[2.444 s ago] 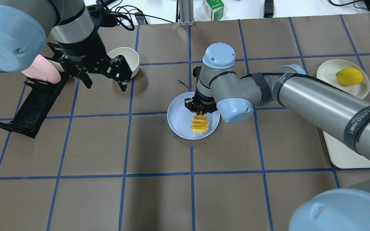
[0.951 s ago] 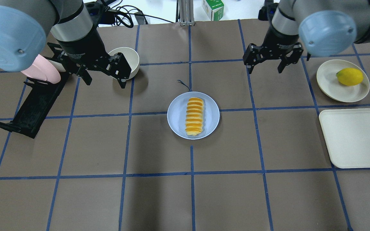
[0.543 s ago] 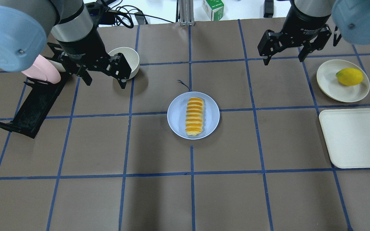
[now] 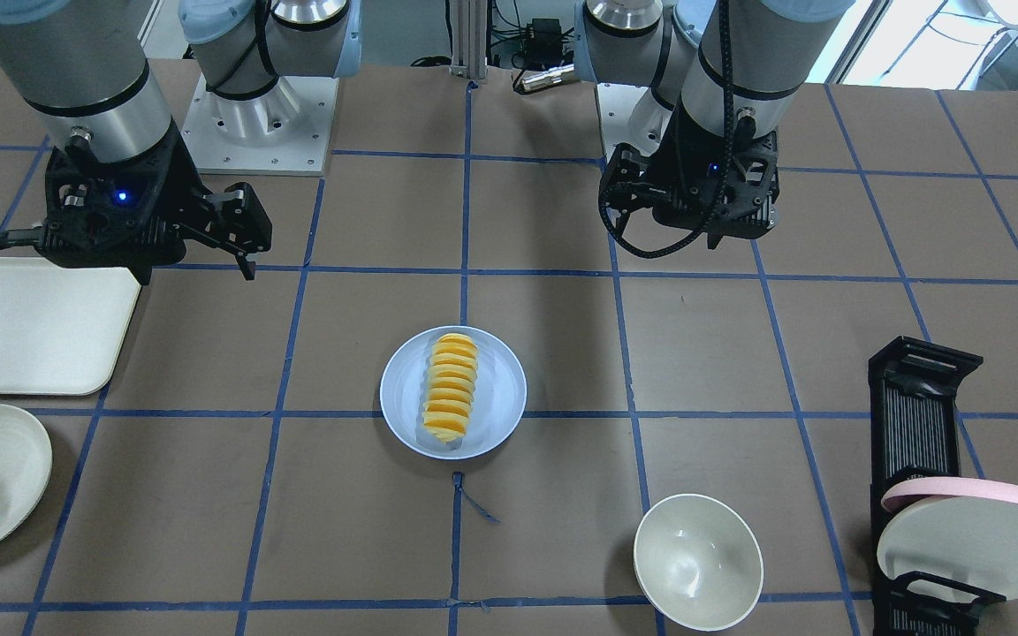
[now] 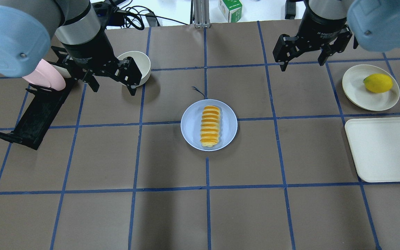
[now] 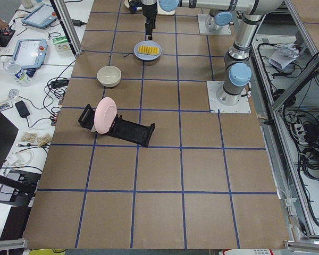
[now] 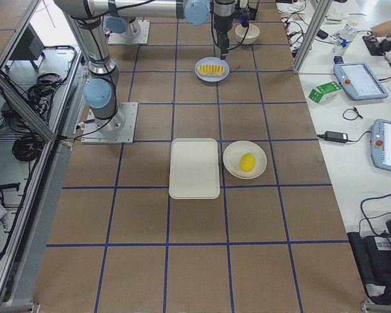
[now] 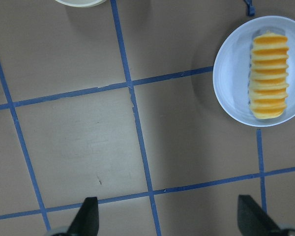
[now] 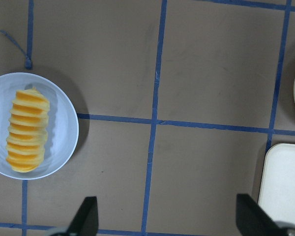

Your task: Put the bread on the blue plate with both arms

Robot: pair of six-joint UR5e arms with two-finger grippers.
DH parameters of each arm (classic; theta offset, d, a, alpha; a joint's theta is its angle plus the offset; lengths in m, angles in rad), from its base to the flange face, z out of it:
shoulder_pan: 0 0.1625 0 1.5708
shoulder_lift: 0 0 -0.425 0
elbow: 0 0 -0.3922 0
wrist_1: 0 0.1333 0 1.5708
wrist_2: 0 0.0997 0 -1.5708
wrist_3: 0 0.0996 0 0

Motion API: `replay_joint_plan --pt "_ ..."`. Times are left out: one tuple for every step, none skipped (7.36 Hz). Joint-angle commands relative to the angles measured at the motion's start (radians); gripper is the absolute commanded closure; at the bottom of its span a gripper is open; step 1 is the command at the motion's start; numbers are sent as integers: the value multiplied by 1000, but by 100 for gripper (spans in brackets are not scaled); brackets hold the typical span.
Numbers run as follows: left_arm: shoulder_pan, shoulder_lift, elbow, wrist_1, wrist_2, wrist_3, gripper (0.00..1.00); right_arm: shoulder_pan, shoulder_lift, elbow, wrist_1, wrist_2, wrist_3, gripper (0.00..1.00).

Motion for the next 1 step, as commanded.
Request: replay_joint_plan --pt "0 -1 0 -1 -1 0 0 1 3 -2 -1 3 0 0"
